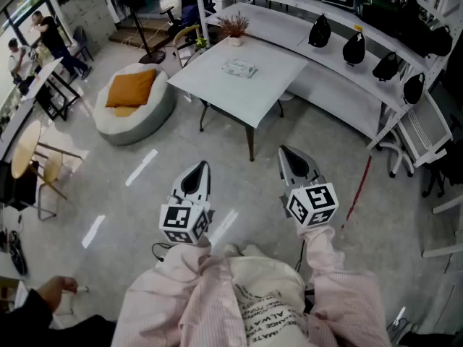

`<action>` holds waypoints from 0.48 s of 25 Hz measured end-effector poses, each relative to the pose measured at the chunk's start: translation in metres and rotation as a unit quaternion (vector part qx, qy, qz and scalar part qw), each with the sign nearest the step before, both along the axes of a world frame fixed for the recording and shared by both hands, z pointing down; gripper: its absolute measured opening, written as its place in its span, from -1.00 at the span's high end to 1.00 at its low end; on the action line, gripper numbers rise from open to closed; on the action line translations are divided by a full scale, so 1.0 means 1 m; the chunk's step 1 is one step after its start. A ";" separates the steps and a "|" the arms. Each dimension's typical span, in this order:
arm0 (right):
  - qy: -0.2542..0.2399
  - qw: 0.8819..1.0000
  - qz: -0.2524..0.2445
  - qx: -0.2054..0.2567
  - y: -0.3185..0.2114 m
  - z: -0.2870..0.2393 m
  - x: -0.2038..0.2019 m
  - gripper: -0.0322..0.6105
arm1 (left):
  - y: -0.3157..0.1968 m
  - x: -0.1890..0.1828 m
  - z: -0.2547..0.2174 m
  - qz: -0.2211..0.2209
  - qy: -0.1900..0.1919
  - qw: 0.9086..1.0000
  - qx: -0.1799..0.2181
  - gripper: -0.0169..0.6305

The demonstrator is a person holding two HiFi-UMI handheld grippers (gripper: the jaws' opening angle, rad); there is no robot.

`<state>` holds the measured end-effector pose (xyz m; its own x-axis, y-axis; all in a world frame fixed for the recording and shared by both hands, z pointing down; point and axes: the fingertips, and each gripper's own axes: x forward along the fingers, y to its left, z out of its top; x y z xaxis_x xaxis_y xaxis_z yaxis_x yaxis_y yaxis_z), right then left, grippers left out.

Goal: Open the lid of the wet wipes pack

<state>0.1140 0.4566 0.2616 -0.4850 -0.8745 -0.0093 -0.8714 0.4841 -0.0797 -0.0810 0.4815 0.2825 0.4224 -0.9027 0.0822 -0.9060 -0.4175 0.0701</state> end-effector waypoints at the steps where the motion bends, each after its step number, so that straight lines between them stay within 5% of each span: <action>1: 0.000 1.000 0.000 -0.001 0.001 0.001 0.002 0.90 | 0.001 0.001 0.001 -0.001 0.000 1.000 -0.001 0.96; 12: -0.002 0.999 -0.037 0.012 0.003 0.010 0.009 0.90 | 0.005 0.018 0.017 -0.004 0.004 1.000 -0.018 0.96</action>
<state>0.1234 0.4595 0.2715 -0.5477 -0.8361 -0.0327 -0.8331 0.5485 -0.0712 -0.0633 0.4864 0.3000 0.4167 -0.9022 0.1111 -0.9083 -0.4081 0.0922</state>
